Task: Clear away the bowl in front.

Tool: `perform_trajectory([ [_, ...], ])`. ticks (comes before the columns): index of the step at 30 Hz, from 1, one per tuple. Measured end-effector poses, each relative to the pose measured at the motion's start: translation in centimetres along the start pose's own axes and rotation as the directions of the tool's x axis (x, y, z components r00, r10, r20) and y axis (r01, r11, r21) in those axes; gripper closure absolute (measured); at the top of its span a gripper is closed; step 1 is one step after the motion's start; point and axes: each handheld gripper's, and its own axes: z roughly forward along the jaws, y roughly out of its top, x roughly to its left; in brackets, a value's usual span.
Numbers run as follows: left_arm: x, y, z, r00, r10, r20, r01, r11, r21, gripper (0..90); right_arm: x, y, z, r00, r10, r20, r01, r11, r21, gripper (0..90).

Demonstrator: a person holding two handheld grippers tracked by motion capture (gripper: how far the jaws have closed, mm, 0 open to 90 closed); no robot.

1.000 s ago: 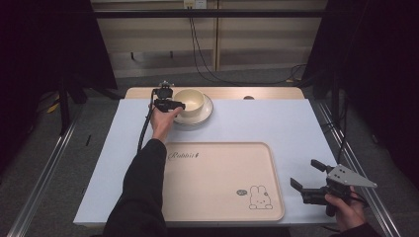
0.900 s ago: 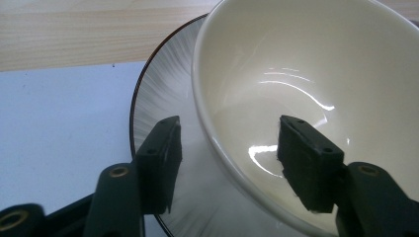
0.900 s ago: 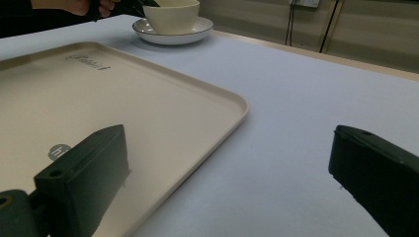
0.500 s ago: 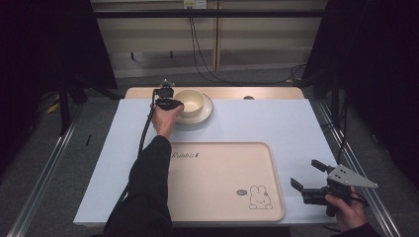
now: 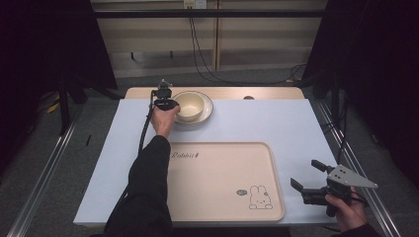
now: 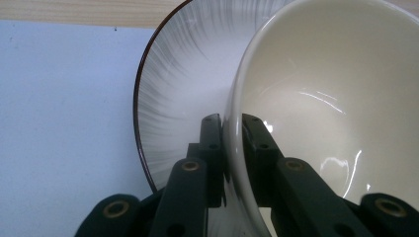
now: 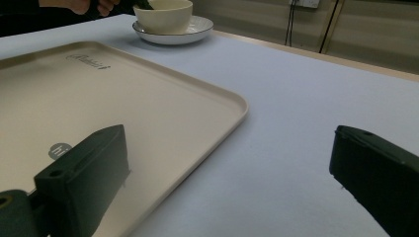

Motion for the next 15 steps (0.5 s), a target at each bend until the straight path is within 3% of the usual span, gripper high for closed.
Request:
perform_trajectory([
  [15,0.18,0.07,-0.22,0.9989,-0.045,0.016,0.045,0.999,0.003,83.6,0.0,-0.01,-0.12,1.0,0.003,0.001,-0.003,1.0,-0.001,1.2],
])
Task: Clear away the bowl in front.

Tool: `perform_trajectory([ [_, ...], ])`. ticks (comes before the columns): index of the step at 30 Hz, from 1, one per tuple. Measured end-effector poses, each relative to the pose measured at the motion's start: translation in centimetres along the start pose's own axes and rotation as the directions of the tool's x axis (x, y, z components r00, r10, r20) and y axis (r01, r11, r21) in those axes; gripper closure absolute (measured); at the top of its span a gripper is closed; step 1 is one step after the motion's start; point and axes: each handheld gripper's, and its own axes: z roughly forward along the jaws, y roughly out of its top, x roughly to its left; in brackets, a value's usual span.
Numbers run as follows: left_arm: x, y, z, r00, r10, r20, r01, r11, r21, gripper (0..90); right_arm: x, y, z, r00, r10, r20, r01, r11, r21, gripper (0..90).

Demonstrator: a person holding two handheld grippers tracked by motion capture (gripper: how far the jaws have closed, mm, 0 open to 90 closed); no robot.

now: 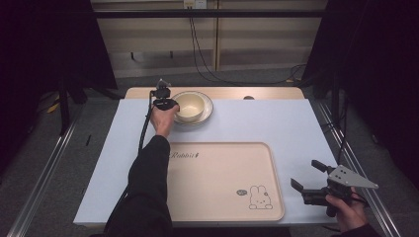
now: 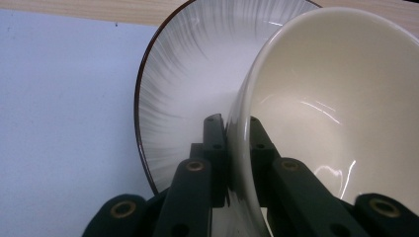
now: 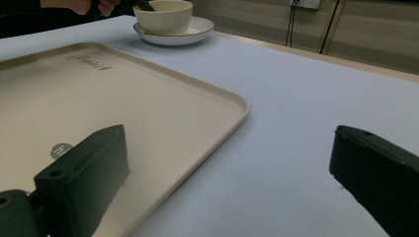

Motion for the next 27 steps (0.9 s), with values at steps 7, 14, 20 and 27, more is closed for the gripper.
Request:
perform_trajectory([
  [7,0.1,0.2,-0.4,0.9997,-0.015,0.02,0.015,0.9999,-0.006,83.5,0.0,0.0,-0.1,1.0,0.004,-0.005,-0.004,1.0,0.0,1.2],
  [14,0.2,0.2,-0.6,0.9999,-0.012,0.009,0.012,0.9999,-0.005,83.4,0.0,-0.1,-0.1,1.0,-0.003,-0.006,0.003,1.0,-0.004,1.1],
  [20,0.4,0.3,-0.9,0.9998,-0.016,0.008,0.016,0.9998,-0.008,83.3,0.0,0.0,-0.1,1.0,0.001,-0.007,-0.001,1.0,-0.001,1.1],
  [27,0.4,0.4,-1.5,0.9996,-0.015,0.024,0.015,0.9996,-0.025,83.3,0.1,0.0,-0.1,1.0,-0.004,-0.008,0.004,0.9999,-0.01,1.0],
])
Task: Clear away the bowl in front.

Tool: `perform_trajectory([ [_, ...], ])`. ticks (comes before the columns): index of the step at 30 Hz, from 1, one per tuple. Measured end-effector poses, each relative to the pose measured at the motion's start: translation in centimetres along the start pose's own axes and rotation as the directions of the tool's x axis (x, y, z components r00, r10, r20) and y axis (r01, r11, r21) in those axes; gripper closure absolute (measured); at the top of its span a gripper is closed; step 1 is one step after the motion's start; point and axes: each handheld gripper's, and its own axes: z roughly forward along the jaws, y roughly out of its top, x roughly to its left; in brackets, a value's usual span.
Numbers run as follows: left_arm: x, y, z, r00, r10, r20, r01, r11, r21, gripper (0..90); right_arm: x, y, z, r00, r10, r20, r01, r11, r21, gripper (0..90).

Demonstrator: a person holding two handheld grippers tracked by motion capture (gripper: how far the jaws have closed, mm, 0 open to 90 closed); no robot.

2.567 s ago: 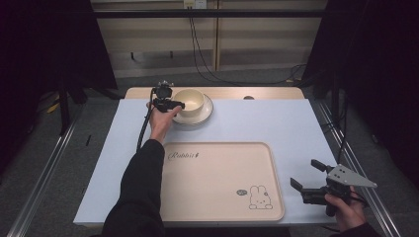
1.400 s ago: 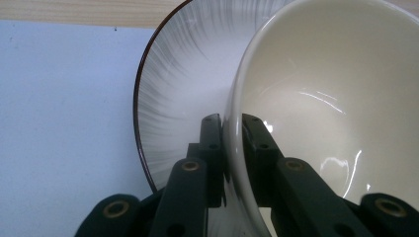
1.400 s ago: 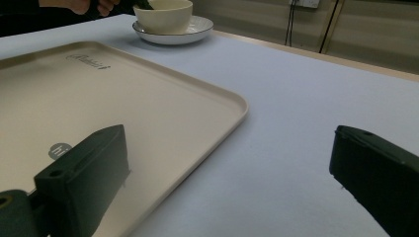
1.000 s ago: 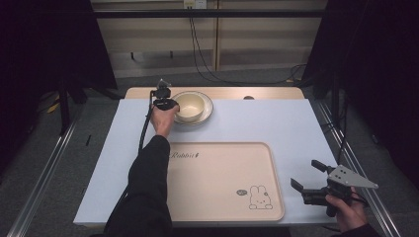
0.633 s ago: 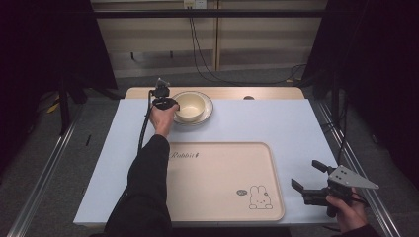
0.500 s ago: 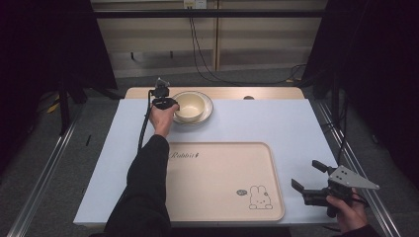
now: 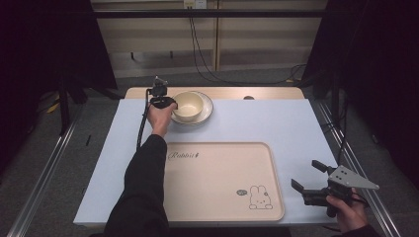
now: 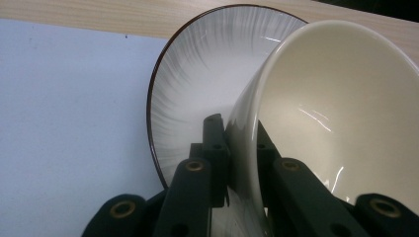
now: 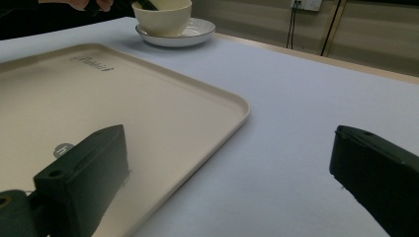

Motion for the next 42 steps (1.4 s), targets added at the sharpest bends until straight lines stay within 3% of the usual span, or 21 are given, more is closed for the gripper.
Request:
perform_trajectory([
  [5,0.2,-0.1,-0.5,0.9999,-0.002,0.012,0.002,1.0,-0.001,83.3,0.0,0.1,-0.1,1.0,0.002,0.003,-0.002,1.0,-0.009,0.9],
  [14,0.3,0.1,-2.0,0.9986,0.04,0.033,-0.04,0.9991,-0.01,83.3,-0.1,0.2,0.0,0.9998,0.008,0.017,-0.008,0.9998,-0.016,0.9],
  [17,0.4,0.0,-2.4,0.9985,0.019,0.052,-0.019,0.9997,-0.014,83.3,-0.1,0.1,-0.1,0.9999,0.009,0.012,-0.009,0.9999,-0.013,0.9],
  [21,0.3,0.0,-3.2,0.9981,0.035,0.051,-0.033,0.9991,-0.024,83.3,-0.1,0.1,0.0,0.9999,0.009,0.008,-0.008,0.9999,-0.011,0.7],
  [28,-0.2,0.1,-4.8,0.9935,0.074,0.086,-0.072,0.997,-0.027,83.3,-0.1,0.1,0.0,0.9999,0.009,0.007,-0.009,0.9999,-0.011,0.7],
  [36,-0.7,-0.1,-6.2,0.9894,0.092,0.112,-0.089,0.9954,-0.037,83.3,-0.1,0.1,0.1,1.0,0.007,0.002,-0.007,1.0,-0.006,0.7],
  [42,-1.2,-0.3,-6.7,0.9805,0.129,0.148,-0.126,0.9915,-0.032,83.2,-0.1,0.1,0.1,1.0,0.007,0.001,-0.007,1.0,-0.005,0.7],
])
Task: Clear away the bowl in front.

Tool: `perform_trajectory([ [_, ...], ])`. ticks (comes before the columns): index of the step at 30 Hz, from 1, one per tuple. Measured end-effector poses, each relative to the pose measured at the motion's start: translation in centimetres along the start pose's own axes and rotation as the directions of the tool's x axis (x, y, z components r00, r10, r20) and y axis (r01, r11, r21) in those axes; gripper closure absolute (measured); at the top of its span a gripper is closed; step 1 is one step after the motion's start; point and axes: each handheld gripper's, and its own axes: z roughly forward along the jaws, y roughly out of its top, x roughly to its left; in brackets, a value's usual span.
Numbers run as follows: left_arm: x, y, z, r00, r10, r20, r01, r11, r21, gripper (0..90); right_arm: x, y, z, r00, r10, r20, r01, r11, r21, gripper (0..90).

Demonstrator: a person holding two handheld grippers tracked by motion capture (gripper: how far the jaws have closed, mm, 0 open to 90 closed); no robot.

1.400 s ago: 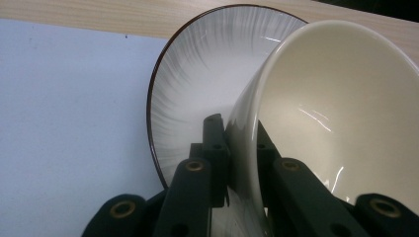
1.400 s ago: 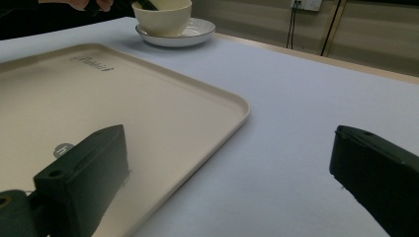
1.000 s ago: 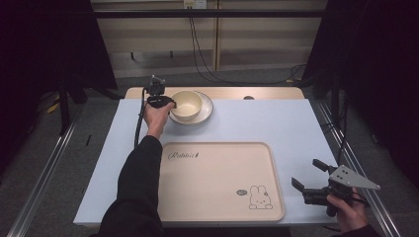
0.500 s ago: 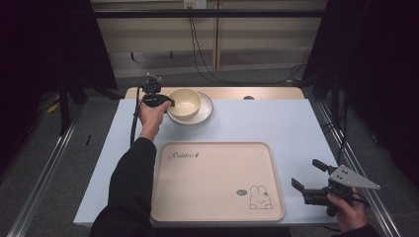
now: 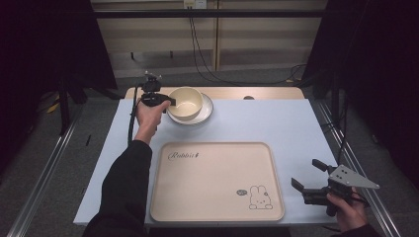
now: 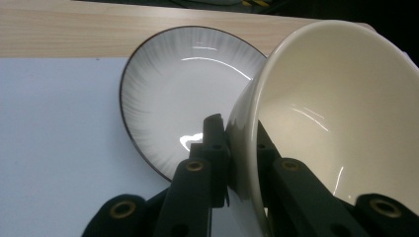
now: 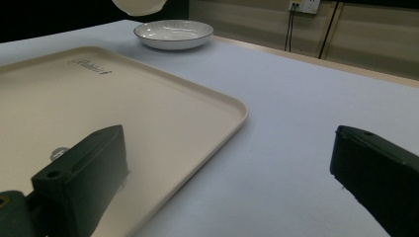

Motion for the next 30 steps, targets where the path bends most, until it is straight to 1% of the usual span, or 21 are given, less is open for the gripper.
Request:
perform_trajectory([
  [1,-0.4,-0.1,-0.1,0.9999,0.013,0.002,-0.013,0.9999,0.004,83.3,0.0,0.0,0.0,1.0,0.001,0.001,-0.001,1.0,0.0,0.7],
  [3,-0.7,-0.2,-0.3,0.9993,0.035,0.016,-0.035,0.9993,0.011,83.2,0.0,0.0,0.0,1.0,0.0,-0.001,0.0,1.0,0.0,0.7],
  [4,-0.9,-0.2,-0.3,0.9992,0.031,0.024,-0.031,0.9995,0.009,83.3,0.0,0.0,0.0,1.0,-0.001,-0.002,0.001,1.0,-0.001,0.6],
  [7,-1.3,-0.3,-0.5,0.9988,0.042,0.024,-0.042,0.9991,0.006,83.3,0.0,0.0,0.0,1.0,-0.002,-0.002,0.002,1.0,-0.003,0.6],
  [8,-1.4,-0.3,-0.6,0.9985,0.047,0.03,-0.047,0.9988,0.013,83.2,0.0,0.1,0.0,1.0,-0.002,-0.003,0.002,1.0,-0.004,0.7],
  [9,-1.8,-0.4,-0.7,0.998,0.055,0.032,-0.055,0.9984,0.01,83.2,0.0,0.1,0.0,1.0,-0.005,-0.001,0.005,1.0,-0.005,0.7],
  [11,-2.3,-0.5,-0.9,0.9968,0.069,0.039,-0.07,0.9974,0.02,83.2,0.0,0.1,0.0,1.0,-0.007,0.004,0.007,0.9999,-0.01,0.7],
  [13,-2.6,-0.6,-1.1,0.9952,0.089,0.04,-0.09,0.9955,0.029,83.3,0.0,0.1,0.0,1.0,-0.004,-0.001,0.004,1.0,-0.007,0.7],
  [15,-2.8,-0.8,-1.1,0.9946,0.09,0.052,-0.092,0.9953,0.032,83.3,0.0,0.1,0.0,1.0,-0.004,-0.002,0.004,1.0,-0.008,0.6],
  [17,-3.0,-0.9,-1.1,0.9917,0.111,0.065,-0.114,0.9923,0.047,83.2,0.0,0.1,0.0,1.0,-0.008,0.003,0.008,0.9999,-0.009,0.6],
  [18,-3.2,-1.1,-1.0,0.9923,0.106,0.063,-0.109,0.9933,0.04,83.3,0.0,0.1,0.0,1.0,-0.006,0.001,0.006,1.0,-0.006,0.7],
  [20,-3.3,-1.2,-0.9,0.99,0.12,0.074,-0.124,0.9909,0.052,83.2,0.0,0.1,0.1,1.0,-0.007,0.005,0.007,1.0,-0.006,0.7],
  [21,-3.4,-1.2,-0.9,0.9897,0.118,0.081,-0.123,0.9908,0.056,83.2,0.0,0.1,0.1,1.0,-0.005,0.003,0.005,1.0,-0.007,0.7],
  [22,-3.6,-1.3,-0.9,0.99,0.112,0.086,-0.117,0.9919,0.05,83.3,0.0,0.1,0.1,1.0,-0.006,0.003,0.006,1.0,-0.007,0.7],
  [25,-4.0,-1.4,-0.9,0.9888,0.118,0.092,-0.123,0.9912,0.05,83.3,0.0,0.1,0.1,1.0,-0.006,0.003,0.006,1.0,-0.007,0.7],
  [26,-4.3,-1.5,-0.9,0.9871,0.129,0.095,-0.135,0.9895,0.053,83.3,0.0,0.1,0.1,1.0,-0.007,0.003,0.007,0.9999,-0.008,0.7],
  [27,-4.5,-1.7,-0.9,0.9877,0.112,0.109,-0.118,0.9921,0.045,83.2,0.0,0.1,0.1,1.0,-0.007,0.002,0.007,0.9999,-0.008,0.7],
  [29,-4.6,-1.8,-0.8,0.9849,0.129,0.116,-0.136,0.989,0.057,83.3,0.0,0.1,0.1,1.0,-0.008,0.002,0.008,0.9999,-0.007,0.7],
  [30,-4.8,-2.0,-0.7,0.9843,0.13,0.119,-0.138,0.9888,0.057,83.3,0.0,0.1,0.1,1.0,-0.006,0.003,0.006,1.0,-0.007,0.7],
])
